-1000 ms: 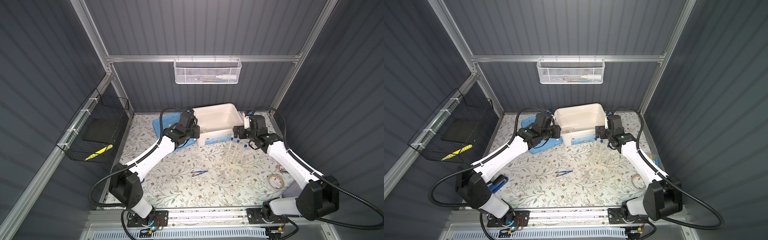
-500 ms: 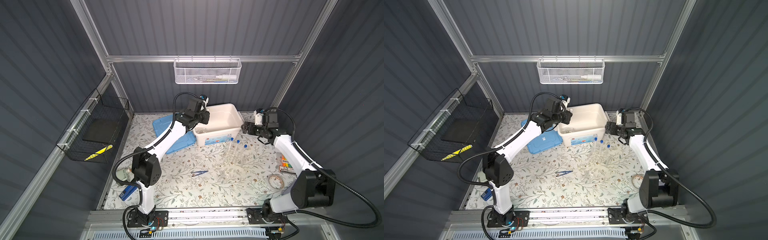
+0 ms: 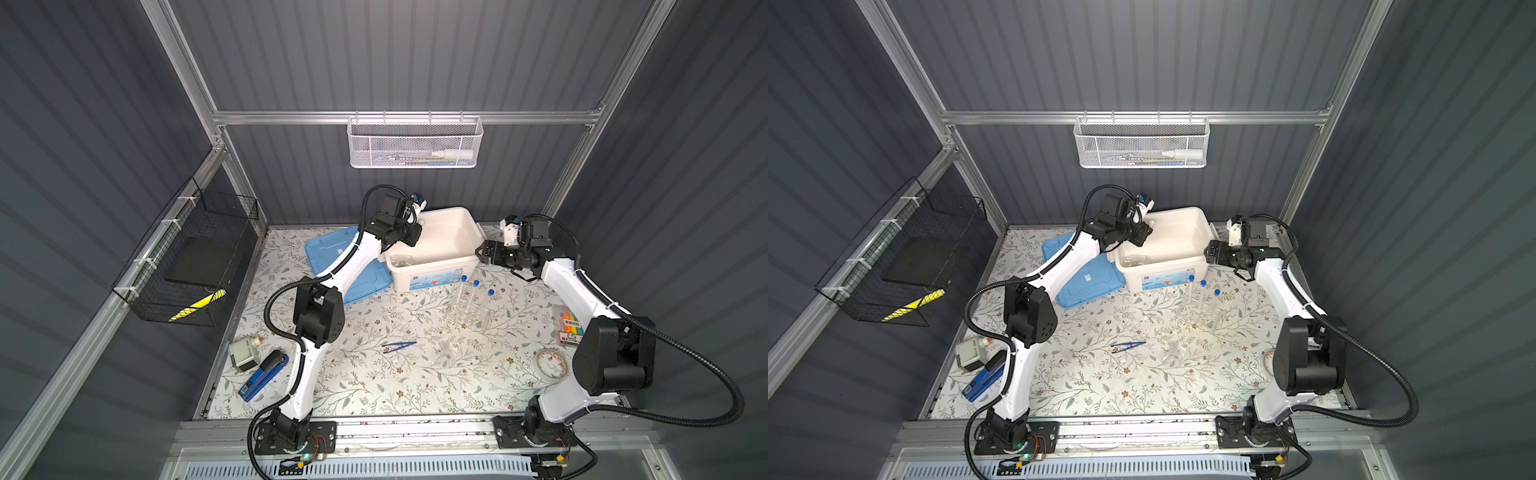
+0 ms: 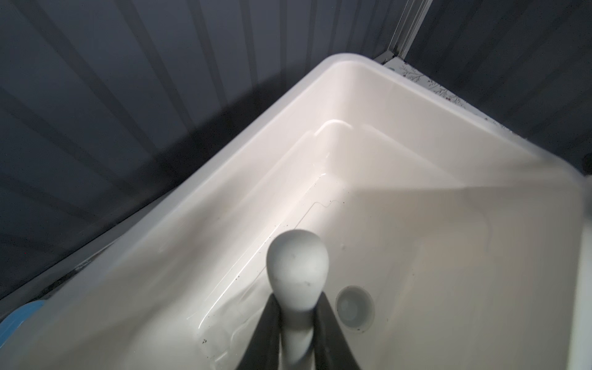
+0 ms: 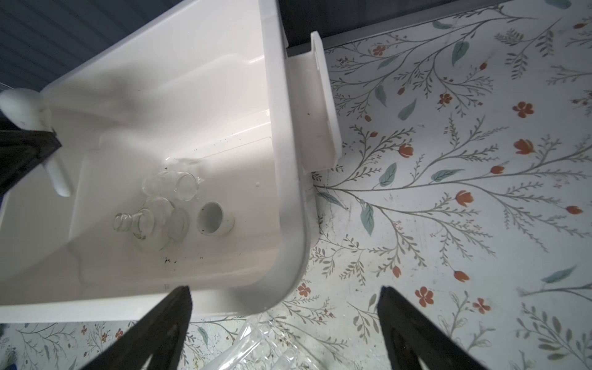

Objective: Organize the chemistry lab equipment
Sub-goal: 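Lower the white pestle into the white bin and open the left gripper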

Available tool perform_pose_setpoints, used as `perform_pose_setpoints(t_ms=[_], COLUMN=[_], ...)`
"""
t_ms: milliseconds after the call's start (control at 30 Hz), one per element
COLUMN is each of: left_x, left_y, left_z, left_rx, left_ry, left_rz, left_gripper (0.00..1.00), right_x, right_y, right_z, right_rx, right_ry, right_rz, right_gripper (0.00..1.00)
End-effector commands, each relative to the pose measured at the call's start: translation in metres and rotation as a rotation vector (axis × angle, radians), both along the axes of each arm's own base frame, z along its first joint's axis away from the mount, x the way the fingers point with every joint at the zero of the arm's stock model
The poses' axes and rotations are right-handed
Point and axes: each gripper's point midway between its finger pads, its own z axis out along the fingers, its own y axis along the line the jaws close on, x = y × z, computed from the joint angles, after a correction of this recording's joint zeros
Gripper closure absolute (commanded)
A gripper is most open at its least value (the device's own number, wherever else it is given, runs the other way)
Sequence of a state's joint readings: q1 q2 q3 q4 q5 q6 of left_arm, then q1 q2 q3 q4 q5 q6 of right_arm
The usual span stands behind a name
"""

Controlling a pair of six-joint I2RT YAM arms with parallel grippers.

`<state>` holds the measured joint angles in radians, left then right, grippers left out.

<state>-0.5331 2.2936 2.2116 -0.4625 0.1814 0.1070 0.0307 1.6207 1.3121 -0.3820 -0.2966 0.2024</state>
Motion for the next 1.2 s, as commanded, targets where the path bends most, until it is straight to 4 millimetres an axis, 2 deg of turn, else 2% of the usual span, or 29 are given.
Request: perform_pose_setpoints(t_ms=[0, 267, 667, 933, 1167], left_x=[0.007, 0.021, 0.035, 0.038, 0.032], left_y=[-0.007, -0.017, -0.030, -0.034, -0.033], left_z=[0.011, -0.014, -0.031, -0.056, -0.081], left_rx=[-0.029, -0.018, -0.076, -0.071, -0.052], left_ry=[-0.048, -0.055, -0.067, -0.041, 0.018], left_rz=[-0.059, -0.075, -0.076, -0.084, -0.095], left_gripper=[0.81, 0.80, 0.79, 0.79, 0.79], right_x=[0.008, 0.010, 0.010, 0.012, 0.011], right_y=[0.009, 0.018, 0.018, 0.019, 0.018], right_z=[0.013, 0.007, -0.001, -0.004, -0.003], right_rx=[0.058, 0.094, 0.100, 0.111, 0.108], right_ry=[-0.031, -0.013, 0.009, 0.011, 0.007], right_rz=[0.034, 0.071, 0.069, 0.068, 0.064], right_gripper=[0.08, 0.13, 0.14, 0.14, 0.14])
